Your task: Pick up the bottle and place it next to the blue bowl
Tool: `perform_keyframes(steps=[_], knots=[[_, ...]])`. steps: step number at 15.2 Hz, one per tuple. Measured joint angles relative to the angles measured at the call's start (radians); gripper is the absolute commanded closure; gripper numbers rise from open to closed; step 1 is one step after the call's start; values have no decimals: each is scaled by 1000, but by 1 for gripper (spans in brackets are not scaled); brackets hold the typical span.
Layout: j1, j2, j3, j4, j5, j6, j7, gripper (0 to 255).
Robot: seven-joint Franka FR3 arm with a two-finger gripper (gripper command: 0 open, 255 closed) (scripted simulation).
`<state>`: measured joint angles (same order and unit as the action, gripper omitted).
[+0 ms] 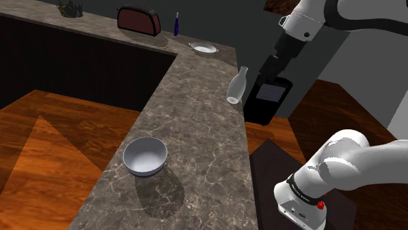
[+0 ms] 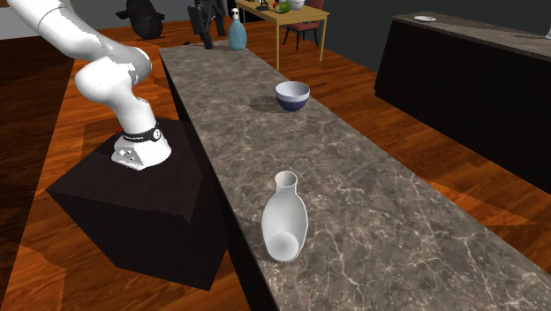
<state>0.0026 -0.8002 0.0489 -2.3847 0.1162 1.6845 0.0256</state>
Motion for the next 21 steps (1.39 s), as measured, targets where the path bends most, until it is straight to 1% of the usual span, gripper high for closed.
perform_keyframes(steps=[2,5,9,16,21], knots=[[-3,9,-7,0,-6,8,-10,0],[-17,54,-47,0,-34,51,-65,0],[-43,136,-118,13,-78,117,-160,0],[-68,329,-224,87,-116,237,-310,0],[-78,496,-298,186,-111,306,-422,0]])
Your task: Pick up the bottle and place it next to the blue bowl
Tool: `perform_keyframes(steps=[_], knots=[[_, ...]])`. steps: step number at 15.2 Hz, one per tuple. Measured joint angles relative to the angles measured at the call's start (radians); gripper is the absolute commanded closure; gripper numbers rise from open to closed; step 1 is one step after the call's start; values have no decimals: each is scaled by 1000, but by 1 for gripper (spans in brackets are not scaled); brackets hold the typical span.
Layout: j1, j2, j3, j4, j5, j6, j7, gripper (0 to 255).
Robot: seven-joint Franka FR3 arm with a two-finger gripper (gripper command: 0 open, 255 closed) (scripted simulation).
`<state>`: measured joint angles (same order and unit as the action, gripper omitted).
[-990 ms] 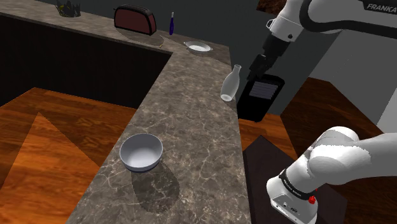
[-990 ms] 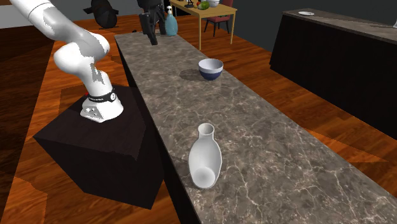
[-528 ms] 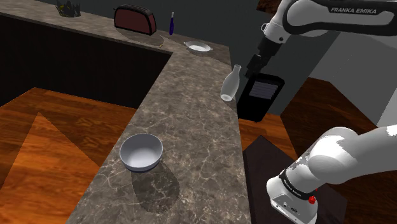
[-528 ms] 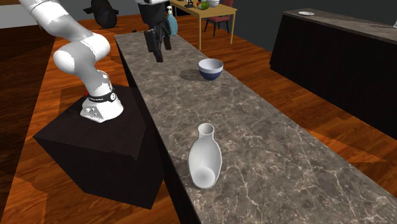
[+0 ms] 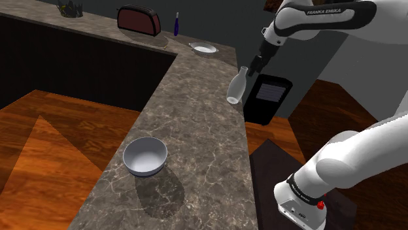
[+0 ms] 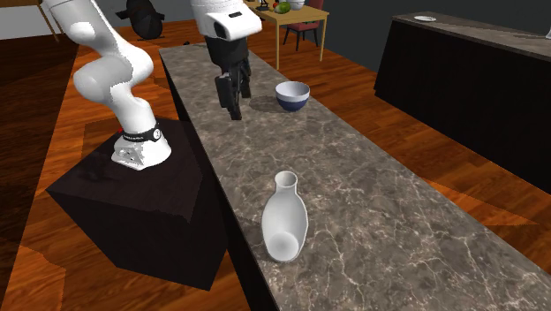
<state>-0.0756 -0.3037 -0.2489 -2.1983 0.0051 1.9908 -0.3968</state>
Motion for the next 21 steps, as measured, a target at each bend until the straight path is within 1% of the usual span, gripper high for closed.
perform_keyframes(steps=[5,10,14,17,21], knots=[[-13,169,-61,113,36,55,-115,0],[-42,352,-106,282,99,59,-234,0],[-77,502,-119,431,157,50,-313,0],[-88,539,-119,445,174,69,-334,0],[-88,560,-115,421,185,113,-340,0]])
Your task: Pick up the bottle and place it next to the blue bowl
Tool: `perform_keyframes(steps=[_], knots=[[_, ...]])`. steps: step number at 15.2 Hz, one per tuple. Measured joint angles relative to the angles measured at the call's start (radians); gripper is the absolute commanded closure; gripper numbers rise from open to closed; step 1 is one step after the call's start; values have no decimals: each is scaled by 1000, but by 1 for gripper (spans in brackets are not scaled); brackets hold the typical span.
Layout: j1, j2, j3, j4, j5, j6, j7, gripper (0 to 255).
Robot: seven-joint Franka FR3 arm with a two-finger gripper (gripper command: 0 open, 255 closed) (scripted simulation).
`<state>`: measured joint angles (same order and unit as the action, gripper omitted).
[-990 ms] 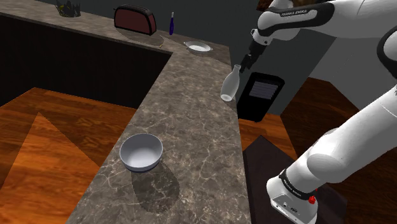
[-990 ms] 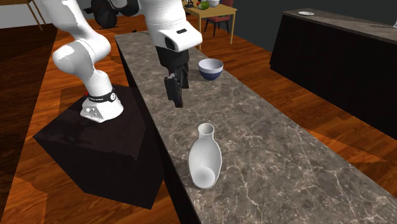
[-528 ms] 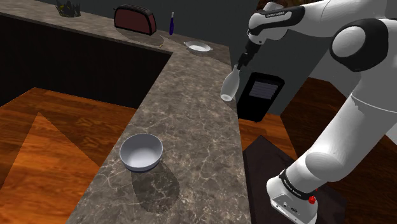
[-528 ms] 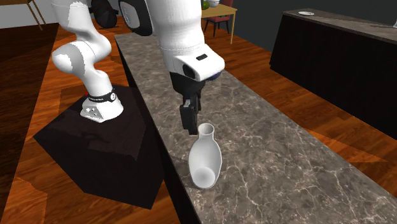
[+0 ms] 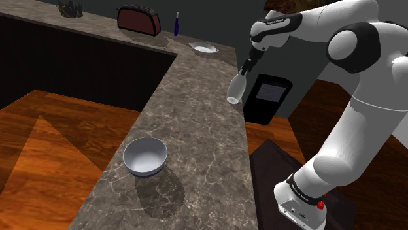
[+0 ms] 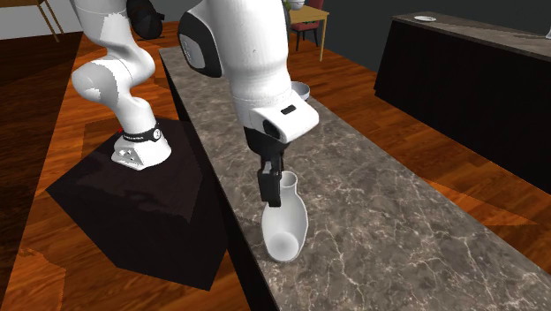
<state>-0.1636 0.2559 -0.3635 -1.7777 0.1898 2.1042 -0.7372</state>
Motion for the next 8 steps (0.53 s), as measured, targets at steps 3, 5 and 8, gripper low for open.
perform_keyframes(steps=[3,5,8], knots=[[-1,10,1,-7,5,16,-4,0],[-2,10,2,-8,6,18,-5,0],[-2,11,2,-8,6,18,-5,255]])
